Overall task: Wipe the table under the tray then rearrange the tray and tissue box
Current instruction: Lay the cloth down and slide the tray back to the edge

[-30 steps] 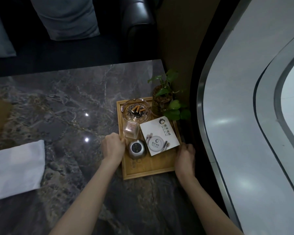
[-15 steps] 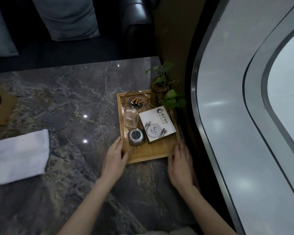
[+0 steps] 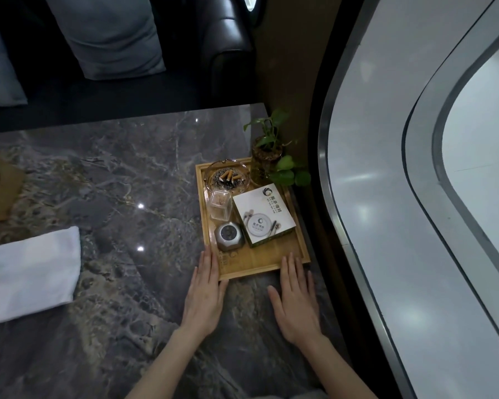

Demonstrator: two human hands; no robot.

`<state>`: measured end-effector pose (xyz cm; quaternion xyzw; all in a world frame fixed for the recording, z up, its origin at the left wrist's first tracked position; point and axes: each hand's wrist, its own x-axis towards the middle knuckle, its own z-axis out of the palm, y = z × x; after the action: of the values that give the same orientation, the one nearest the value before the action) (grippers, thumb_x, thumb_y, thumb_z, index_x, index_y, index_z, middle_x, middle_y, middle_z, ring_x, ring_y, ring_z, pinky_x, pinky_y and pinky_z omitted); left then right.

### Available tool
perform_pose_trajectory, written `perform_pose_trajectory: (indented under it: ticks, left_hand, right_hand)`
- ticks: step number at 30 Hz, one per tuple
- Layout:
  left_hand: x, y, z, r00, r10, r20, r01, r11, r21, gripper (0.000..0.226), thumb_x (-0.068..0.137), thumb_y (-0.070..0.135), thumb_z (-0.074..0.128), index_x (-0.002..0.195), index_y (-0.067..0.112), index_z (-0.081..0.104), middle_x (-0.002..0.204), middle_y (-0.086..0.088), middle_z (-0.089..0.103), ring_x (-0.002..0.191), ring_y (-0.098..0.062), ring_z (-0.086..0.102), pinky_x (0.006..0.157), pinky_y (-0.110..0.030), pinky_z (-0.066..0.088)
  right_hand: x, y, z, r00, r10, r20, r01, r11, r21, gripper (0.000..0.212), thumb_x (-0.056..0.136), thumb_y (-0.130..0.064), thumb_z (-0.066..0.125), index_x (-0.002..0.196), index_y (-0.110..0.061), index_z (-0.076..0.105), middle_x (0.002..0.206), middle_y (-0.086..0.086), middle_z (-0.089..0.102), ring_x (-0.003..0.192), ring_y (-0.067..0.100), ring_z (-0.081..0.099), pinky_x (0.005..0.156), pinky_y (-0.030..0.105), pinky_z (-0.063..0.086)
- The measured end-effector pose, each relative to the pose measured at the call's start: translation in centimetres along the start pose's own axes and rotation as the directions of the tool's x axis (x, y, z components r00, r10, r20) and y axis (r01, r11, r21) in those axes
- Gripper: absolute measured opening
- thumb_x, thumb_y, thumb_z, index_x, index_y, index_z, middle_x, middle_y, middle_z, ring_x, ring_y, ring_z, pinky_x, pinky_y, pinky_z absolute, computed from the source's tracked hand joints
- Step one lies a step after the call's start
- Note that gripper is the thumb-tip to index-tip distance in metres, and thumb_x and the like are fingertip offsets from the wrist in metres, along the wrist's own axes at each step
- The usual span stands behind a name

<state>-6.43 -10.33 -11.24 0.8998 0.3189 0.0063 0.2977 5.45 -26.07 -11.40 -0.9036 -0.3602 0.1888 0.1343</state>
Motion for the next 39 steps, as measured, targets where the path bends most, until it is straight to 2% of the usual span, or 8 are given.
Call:
perform_pose_trajectory:
  ticks: [8, 17, 23, 26, 33, 39]
  left_hand:
    - [1.8, 0.5, 0.0, 1.0, 0.015, 0.014, -0.015, 1.0, -0.016, 0.063, 0.097, 0.034, 0.028, 0.138, 0.022, -0.018, 0.151, 0.004, -0.02, 0.139, -0.007, -0.014, 0.115, -0.028, -0.003]
    - [3.9, 1.5, 0.0, 1.0, 0.011, 0.013, -0.01, 0.999, -0.036, 0.062, 0.096, 0.034, 0.028, 0.136, 0.025, -0.019, 0.148, 0.006, -0.021, 0.137, -0.006, -0.015, 0.115, -0.029, -0.001]
    - [5.3, 1.7, -0.2, 0.999, 0.001, 0.041, 0.0, 1.0, -0.029, 0.062, 0.097, 0.033, 0.028, 0.142, 0.017, -0.01, 0.145, 0.006, -0.022, 0.137, -0.007, -0.012, 0.116, -0.03, 0.001]
    - [5.8, 1.6, -0.5, 0.998, 0.017, 0.053, -0.014, 0.998, -0.055, 0.063, 0.097, 0.033, 0.028, 0.142, 0.018, -0.012, 0.146, 0.007, -0.024, 0.136, -0.006, -0.016, 0.115, -0.028, -0.002]
    - [5.8, 1.5, -0.6, 0.998, 0.021, 0.065, -0.017, 0.997, -0.071, 0.063, 0.096, 0.034, 0.028, 0.141, 0.02, -0.015, 0.146, 0.007, -0.024, 0.136, -0.005, -0.017, 0.114, -0.028, -0.002]
    - [5.8, 1.4, -0.6, 0.998, 0.028, 0.063, -0.024, 0.998, -0.054, 0.063, 0.096, 0.035, 0.028, 0.142, 0.019, -0.012, 0.147, 0.007, -0.023, 0.136, -0.005, -0.016, 0.113, -0.026, -0.003]
  right_hand:
    - [1.9, 0.7, -0.7, 1.0, 0.03, -0.01, -0.03, 1.0, 0.009, 0.062, 0.094, -0.048, 0.014, 0.135, -0.025, -0.027, 0.148, -0.007, -0.025, 0.138, 0.008, -0.025, 0.114, 0.033, -0.014]
    - [3.9, 1.2, -1.9, 0.999, 0.032, 0.001, -0.032, 0.999, -0.019, 0.061, 0.095, -0.047, 0.015, 0.134, -0.022, -0.025, 0.146, -0.006, -0.027, 0.136, 0.008, -0.026, 0.112, 0.031, -0.017]
    - [4.9, 1.1, -2.7, 0.999, 0.034, 0.014, -0.033, 0.999, -0.023, 0.061, 0.096, -0.045, 0.015, 0.135, -0.021, -0.025, 0.146, -0.004, -0.027, 0.136, 0.009, -0.024, 0.113, 0.032, -0.016]
    - [5.3, 0.9, -2.9, 0.999, 0.032, 0.014, -0.032, 0.999, -0.028, 0.061, 0.096, -0.045, 0.016, 0.135, -0.021, -0.024, 0.146, -0.004, -0.026, 0.136, 0.008, -0.024, 0.113, 0.032, -0.016]
    - [5.2, 1.0, -2.7, 0.999, 0.038, -0.007, -0.038, 0.998, -0.04, 0.063, 0.096, -0.044, 0.019, 0.144, -0.018, -0.012, 0.157, 0.001, -0.009, 0.136, 0.006, -0.02, 0.114, 0.034, -0.013]
    - [5.0, 1.1, -2.7, 0.999, 0.033, -0.019, -0.034, 0.998, -0.052, 0.062, 0.096, -0.045, 0.018, 0.144, -0.02, -0.01, 0.158, 0.001, -0.006, 0.135, 0.004, -0.02, 0.113, 0.032, -0.015]
